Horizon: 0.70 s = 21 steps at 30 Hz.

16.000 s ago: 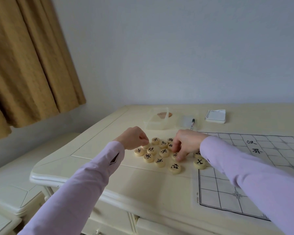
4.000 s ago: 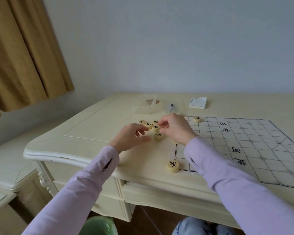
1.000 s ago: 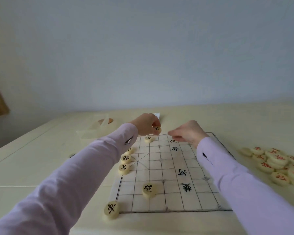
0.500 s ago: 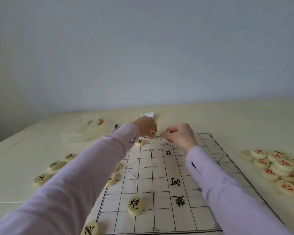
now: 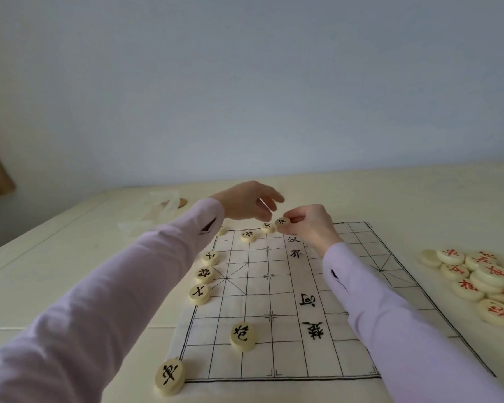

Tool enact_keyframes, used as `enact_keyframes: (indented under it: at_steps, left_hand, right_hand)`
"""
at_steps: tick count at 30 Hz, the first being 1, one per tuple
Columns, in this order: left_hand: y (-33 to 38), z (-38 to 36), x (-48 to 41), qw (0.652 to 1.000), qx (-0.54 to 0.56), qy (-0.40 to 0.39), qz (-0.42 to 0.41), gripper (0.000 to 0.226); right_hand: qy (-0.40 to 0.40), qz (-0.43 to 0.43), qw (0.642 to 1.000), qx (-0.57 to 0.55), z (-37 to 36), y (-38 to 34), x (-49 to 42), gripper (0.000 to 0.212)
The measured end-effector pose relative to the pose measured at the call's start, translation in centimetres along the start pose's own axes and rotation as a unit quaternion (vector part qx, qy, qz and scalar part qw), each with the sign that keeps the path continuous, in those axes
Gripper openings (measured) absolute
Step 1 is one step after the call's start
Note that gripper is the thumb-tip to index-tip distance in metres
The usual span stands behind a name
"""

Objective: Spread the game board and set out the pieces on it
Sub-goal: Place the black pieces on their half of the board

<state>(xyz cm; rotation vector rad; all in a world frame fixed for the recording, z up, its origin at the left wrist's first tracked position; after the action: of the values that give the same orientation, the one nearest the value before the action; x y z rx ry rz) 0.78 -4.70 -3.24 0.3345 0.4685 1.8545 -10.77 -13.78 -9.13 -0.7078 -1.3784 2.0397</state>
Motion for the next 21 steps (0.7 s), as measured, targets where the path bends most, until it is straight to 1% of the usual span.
enact_keyframes:
  at_steps: [2, 5, 6, 10, 13, 15, 17, 19, 21]
  left_hand:
    - [0.1, -0.5, 1.0, 0.999, -0.029, -0.017, -0.002, 0.043]
    - [0.1, -0.8, 1.9, 0.998, -0.048, 0.029, 0.0, 0.033]
    - [0.0, -0.9, 2.1, 0.998, -0.047, 0.04, 0.003, 0.032]
    - [-0.2, -1.4, 2.4, 0.997, -0.065, 0.048, -0.001, 0.033]
    - [-0.6, -1.8, 2.6, 0.996, -0.074, 0.044, 0.018, 0.029]
    - [-0.9, -2.3, 2.5, 0.996, -0.078, 0.036, 0.032, 0.028]
    - [-1.0, -2.8, 2.3, 0.993, -0.108, 0.032, 0.042, 0.029]
    - [-1.0, -3.1, 2.0, 0.986, -0.158, 0.032, 0.046, 0.034]
    - [-0.9, -3.1, 1.7, 0.983, -0.178, 0.022, 0.048, 0.039]
  right_hand:
    - [-0.027, 0.009, 1.0, -0.013, -0.5, -0.1, 0.0, 0.037]
    - [-0.071, 0.024, 0.997, -0.021, -1.1, -0.3, 0.5, 0.026]
    - [-0.083, 0.023, 0.996, -0.031, -1.2, -0.3, 0.6, 0.025]
    - [-0.134, -0.003, 0.988, -0.075, -1.4, -0.1, 0.8, 0.026]
    - [-0.164, -0.036, 0.98, -0.104, -1.7, 0.1, 0.6, 0.035]
    - [-0.161, -0.047, 0.982, -0.085, -1.8, 0.3, 0.4, 0.04]
    - [-0.142, -0.045, 0.988, -0.038, -1.9, 0.5, 0.0, 0.038]
    - [-0.094, -0.04, 0.995, 0.009, -1.6, 0.6, -0.3, 0.033]
    - [-0.06, -0.038, 0.997, 0.029, -1.3, 0.7, -0.6, 0.029]
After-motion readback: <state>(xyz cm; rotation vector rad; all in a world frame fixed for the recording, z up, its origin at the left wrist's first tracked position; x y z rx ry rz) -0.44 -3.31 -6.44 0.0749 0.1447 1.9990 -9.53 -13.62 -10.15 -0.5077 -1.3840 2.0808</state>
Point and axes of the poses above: each hand's wrist, its own x-axis away from the middle knuckle, its own z-axis out of the back of the hand, y = z × x, the point moved 3 cm from there along -x, towards the middle knuckle, and after that the axes turned 1 degree about -y, right-handed, at the moved point
